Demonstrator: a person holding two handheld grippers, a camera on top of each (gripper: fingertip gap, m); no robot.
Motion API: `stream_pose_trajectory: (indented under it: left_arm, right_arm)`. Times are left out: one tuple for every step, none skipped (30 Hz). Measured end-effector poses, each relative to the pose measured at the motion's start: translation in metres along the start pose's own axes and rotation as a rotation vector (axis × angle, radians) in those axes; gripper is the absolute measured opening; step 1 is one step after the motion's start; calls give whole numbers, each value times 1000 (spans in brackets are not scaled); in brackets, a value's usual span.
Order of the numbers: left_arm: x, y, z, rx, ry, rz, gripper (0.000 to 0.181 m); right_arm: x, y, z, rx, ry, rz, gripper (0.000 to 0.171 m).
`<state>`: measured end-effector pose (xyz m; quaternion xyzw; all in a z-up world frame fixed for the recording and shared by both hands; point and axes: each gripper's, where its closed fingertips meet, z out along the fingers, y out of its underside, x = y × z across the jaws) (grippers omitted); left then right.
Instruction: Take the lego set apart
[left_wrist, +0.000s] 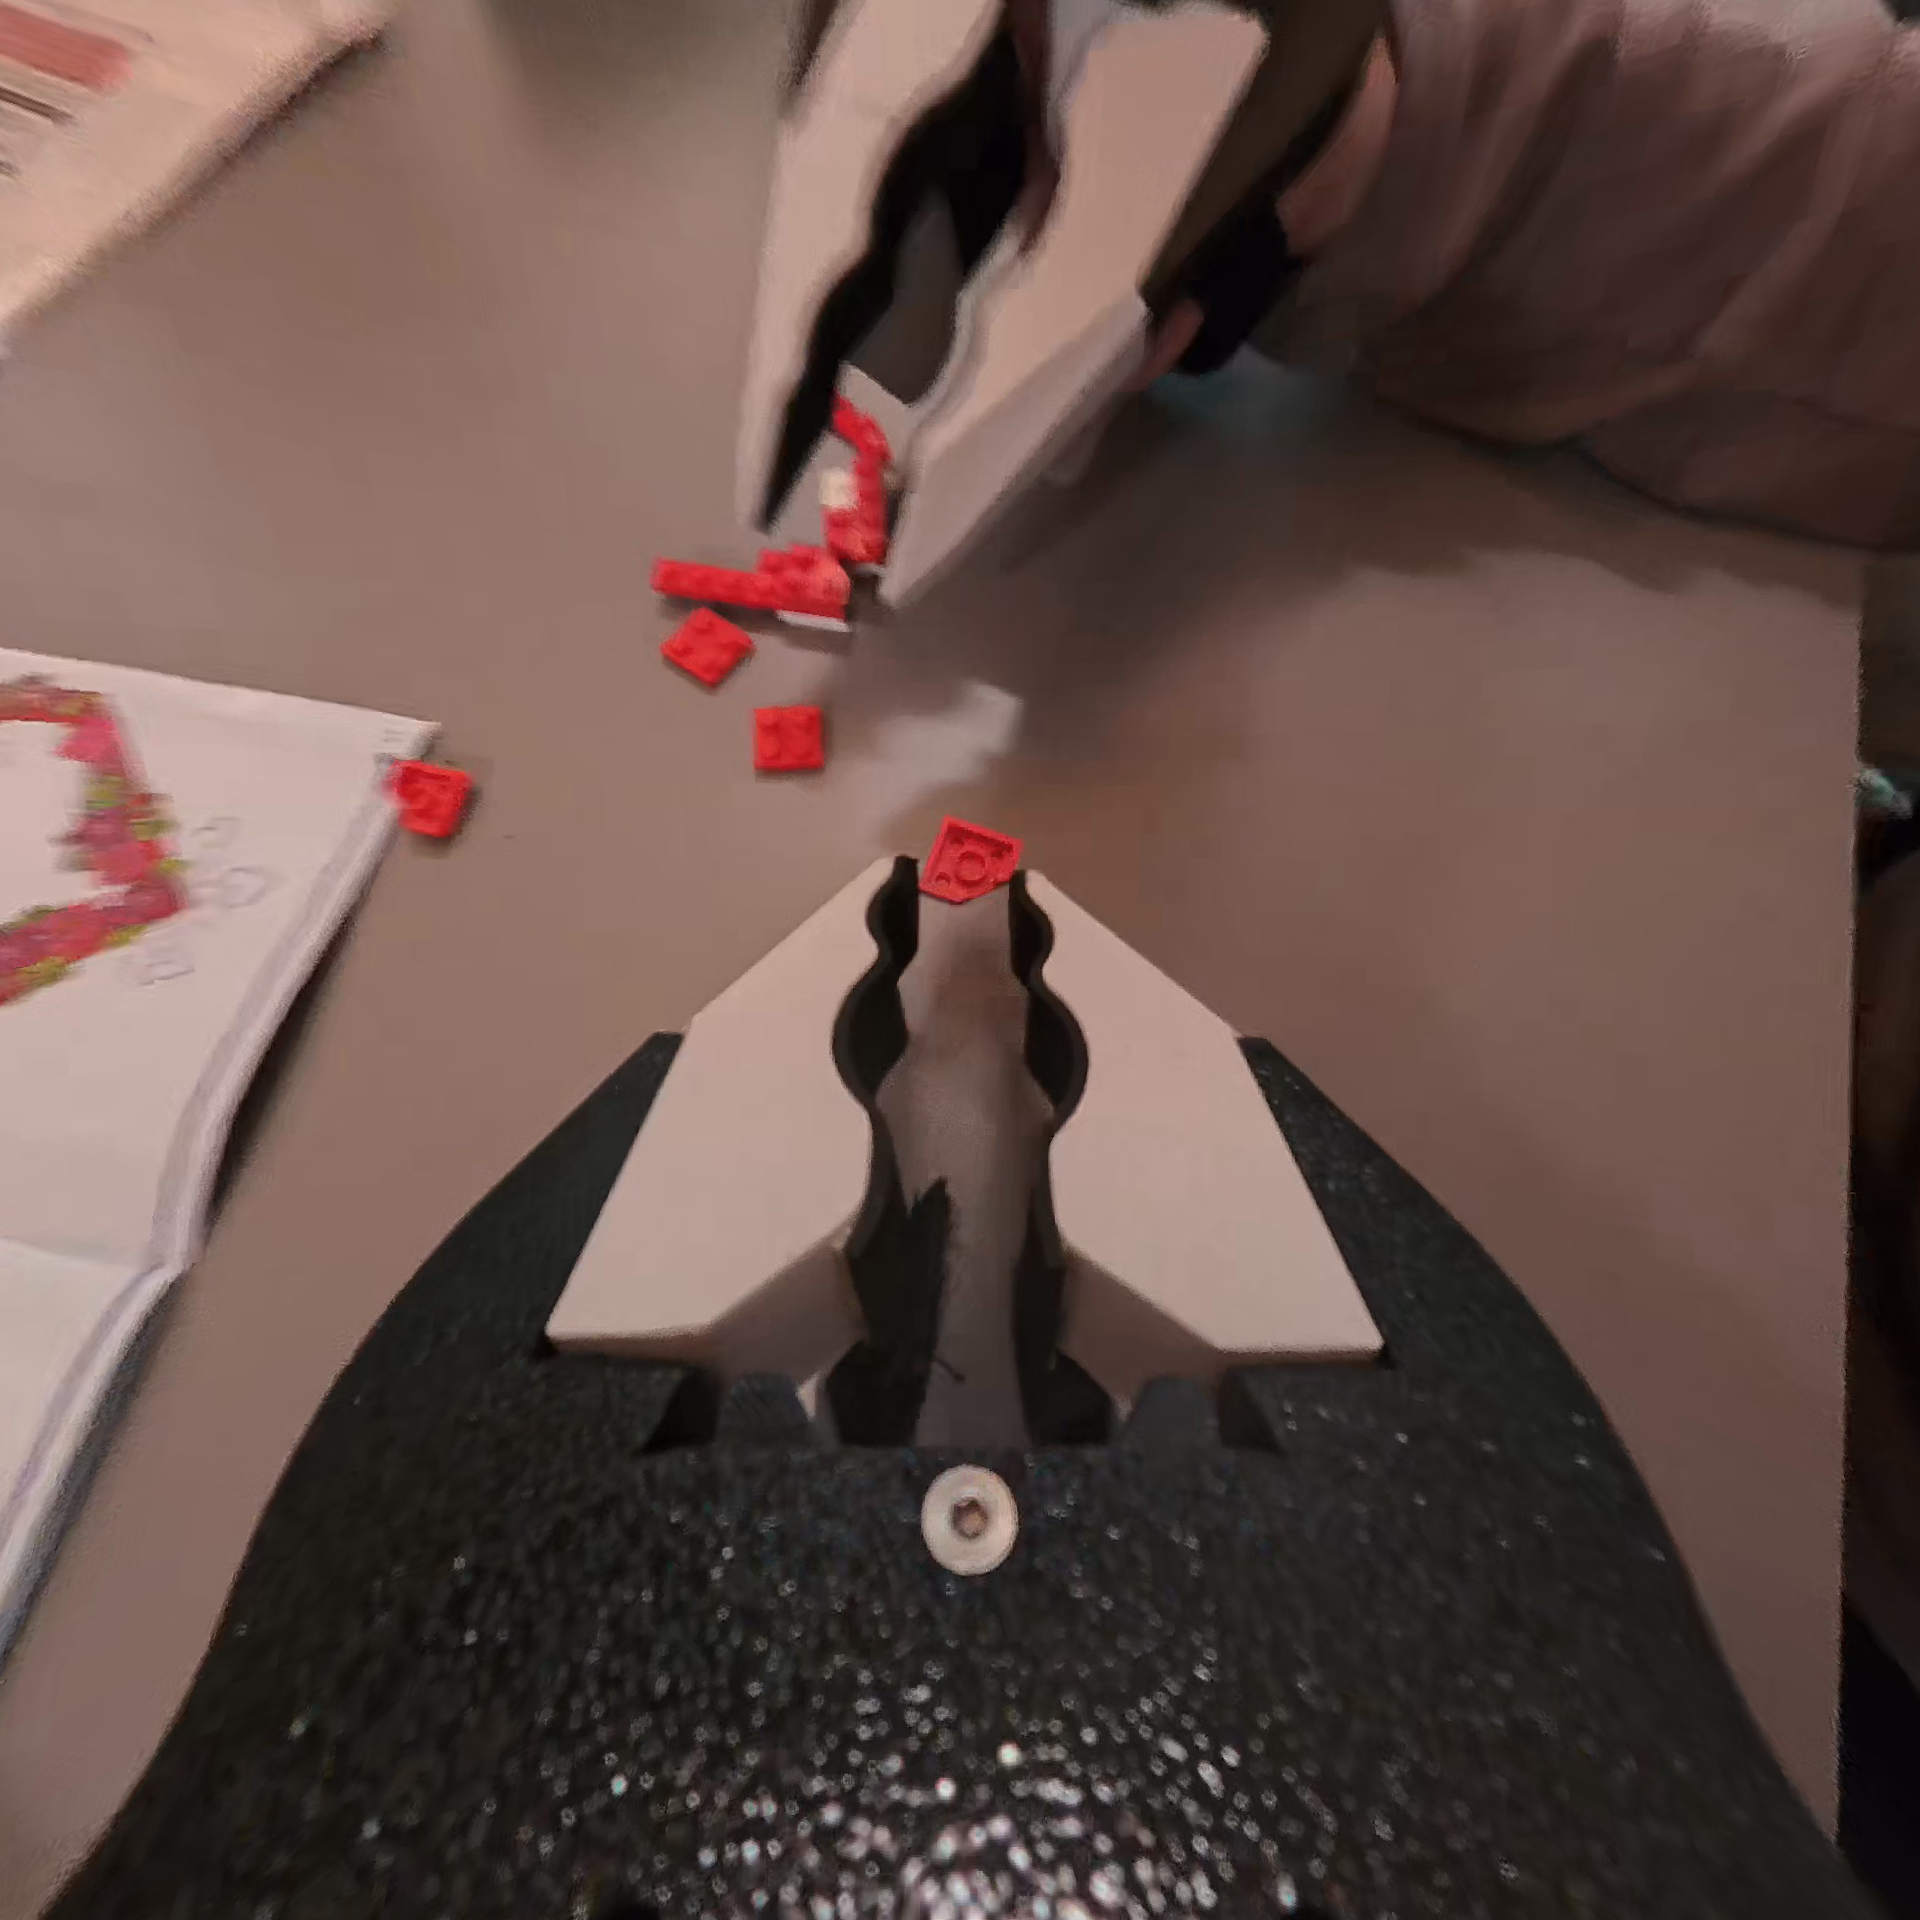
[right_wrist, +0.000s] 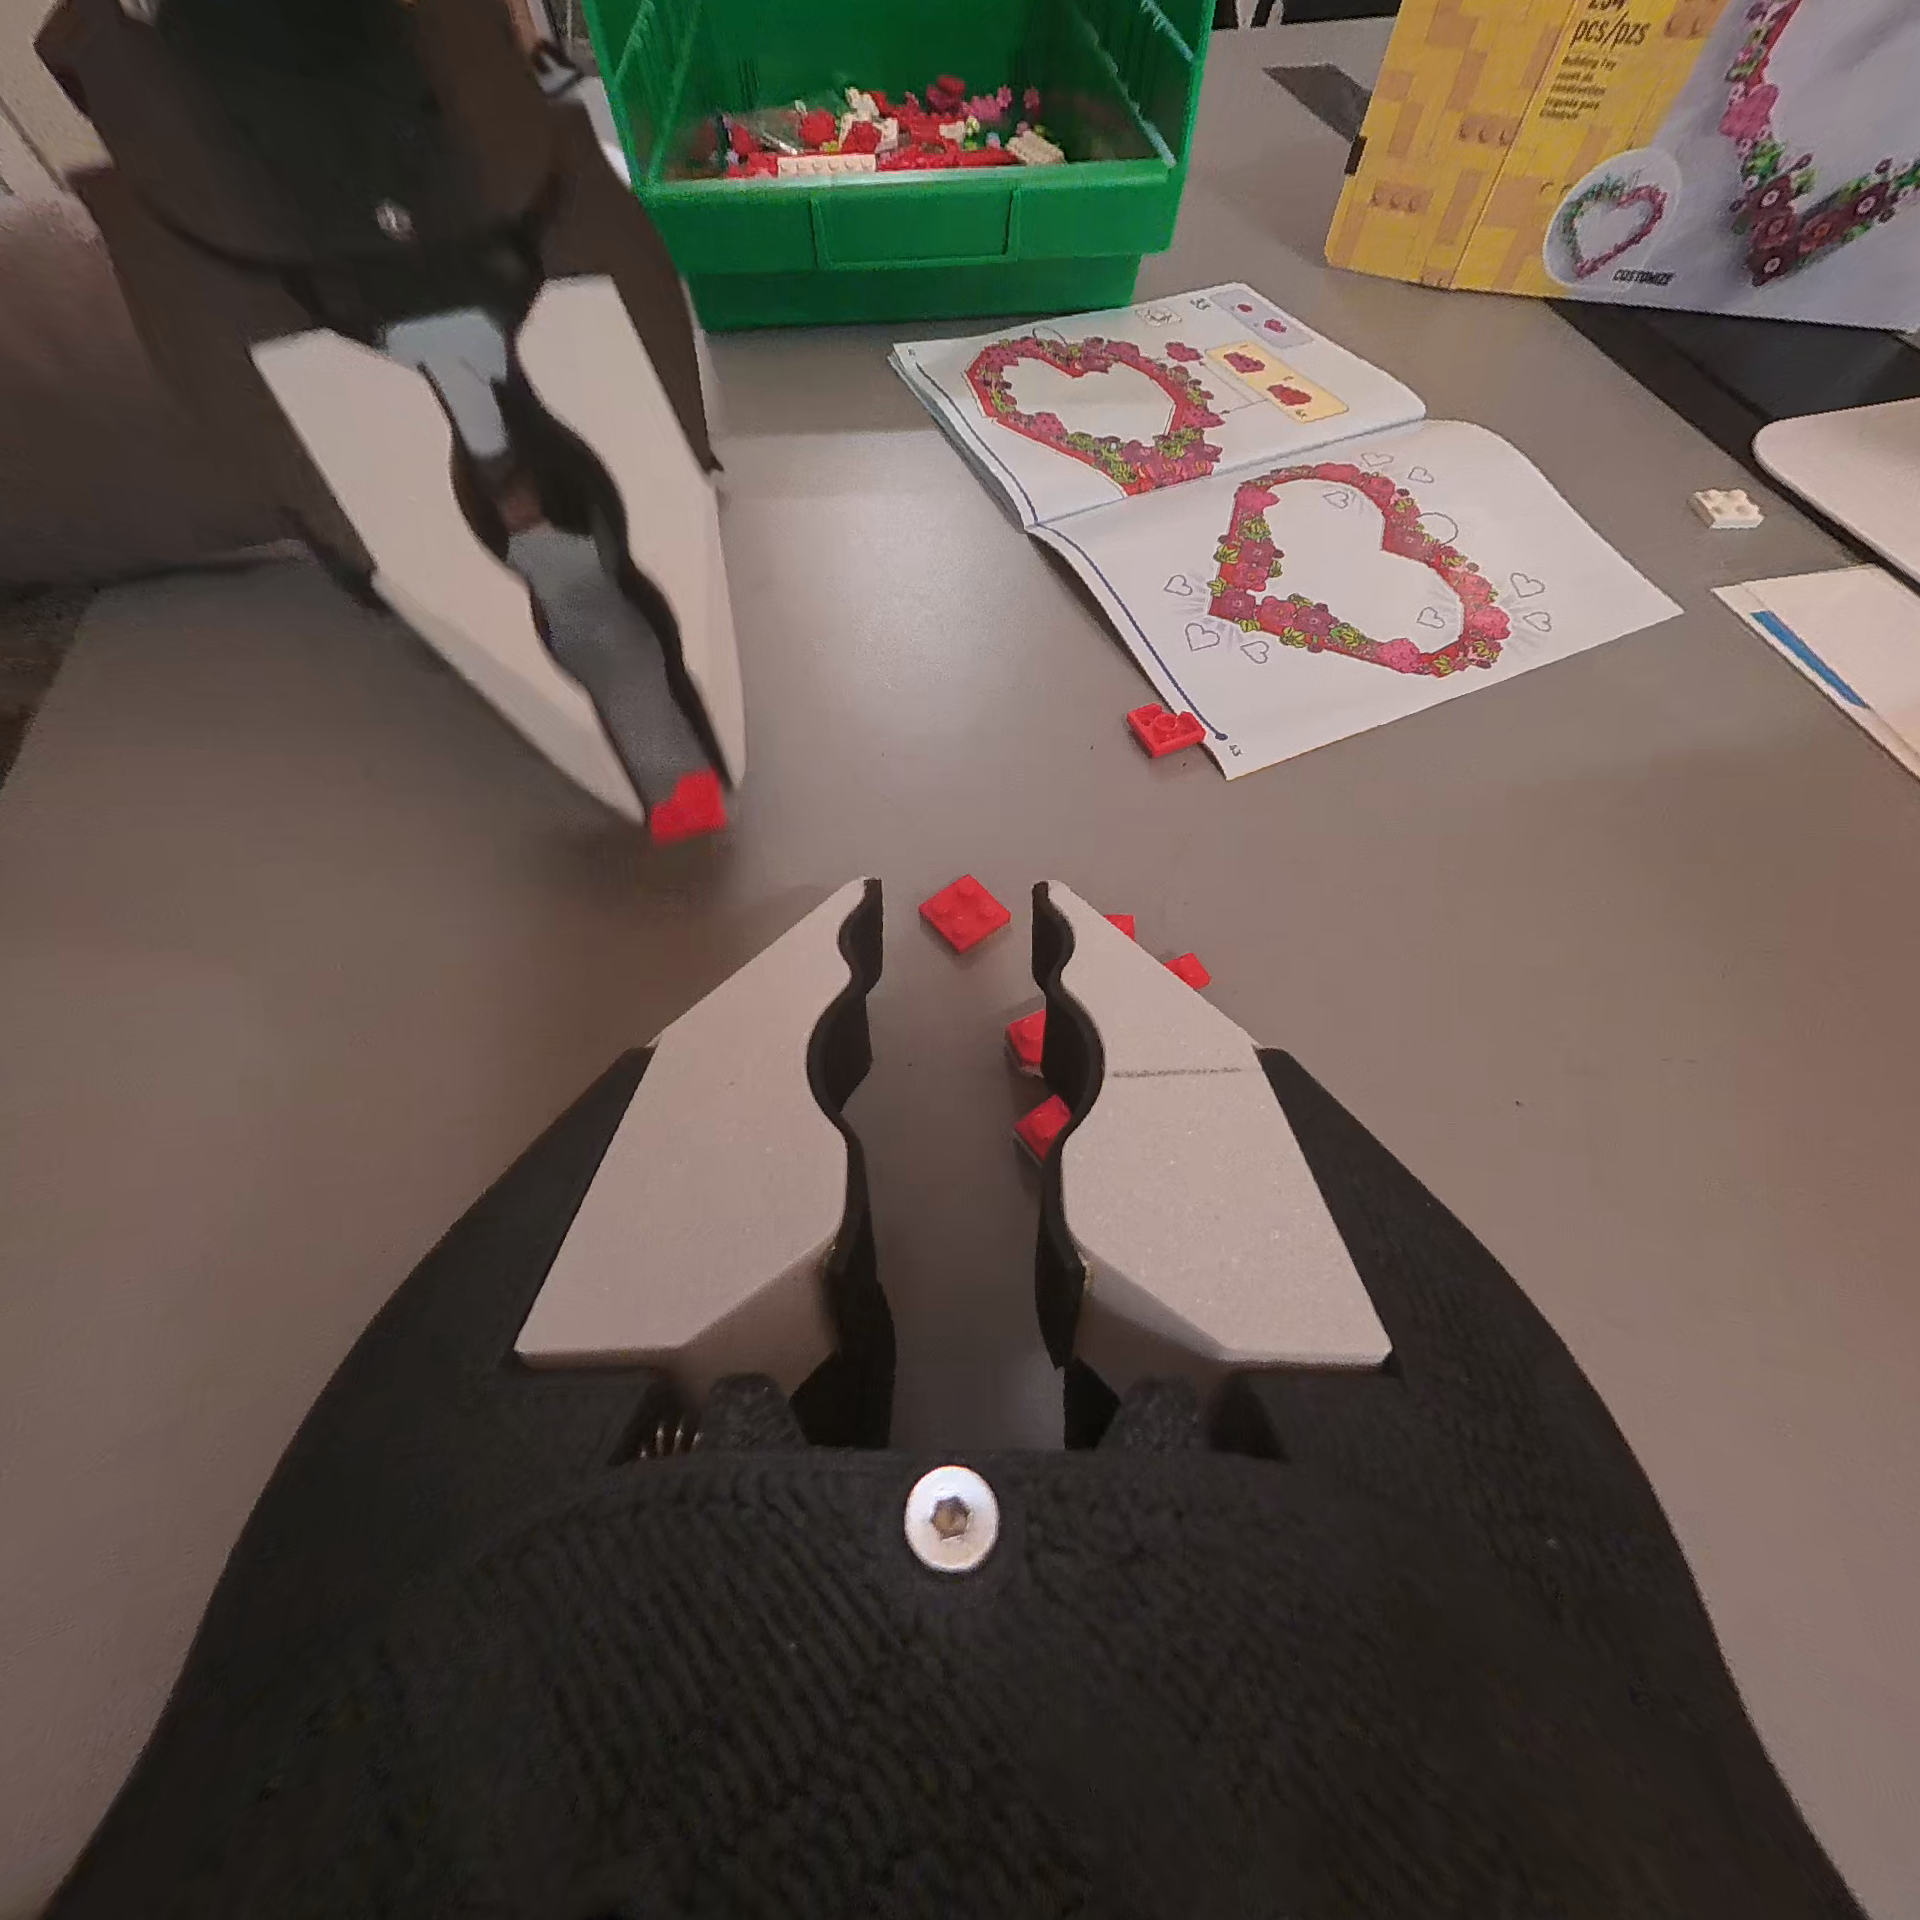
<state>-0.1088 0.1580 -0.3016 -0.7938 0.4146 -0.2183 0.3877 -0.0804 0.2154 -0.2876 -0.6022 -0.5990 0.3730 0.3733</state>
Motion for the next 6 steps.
stream_pose_trajectory:
  left_arm:
    - [-12, -6, -12, 33, -58, -10, 15]
    - [-28, -13, -29, 65, -142, -24, 15]
    - [-51, -17, -50, 90, -252, -56, 15]
    - [-76, -18, -76, 104, -379, -105, 15]
    - [-102, -15, -105, 108, -513, -157, 15]
    - [-126, -8, -136, 96, -645, -213, 15]
  right_arm:
    - [1, -1, -1, 6, 1, 2, 28]
    - [1, -2, -1, 12, 4, 5, 28]
    - [2, -3, -2, 18, 7, 9, 27]
    - [3, -3, -3, 22, 13, 13, 27]
    - [5, -4, -4, 23, 21, 17, 27]
    - [7, -3, -4, 24, 29, 21, 27]
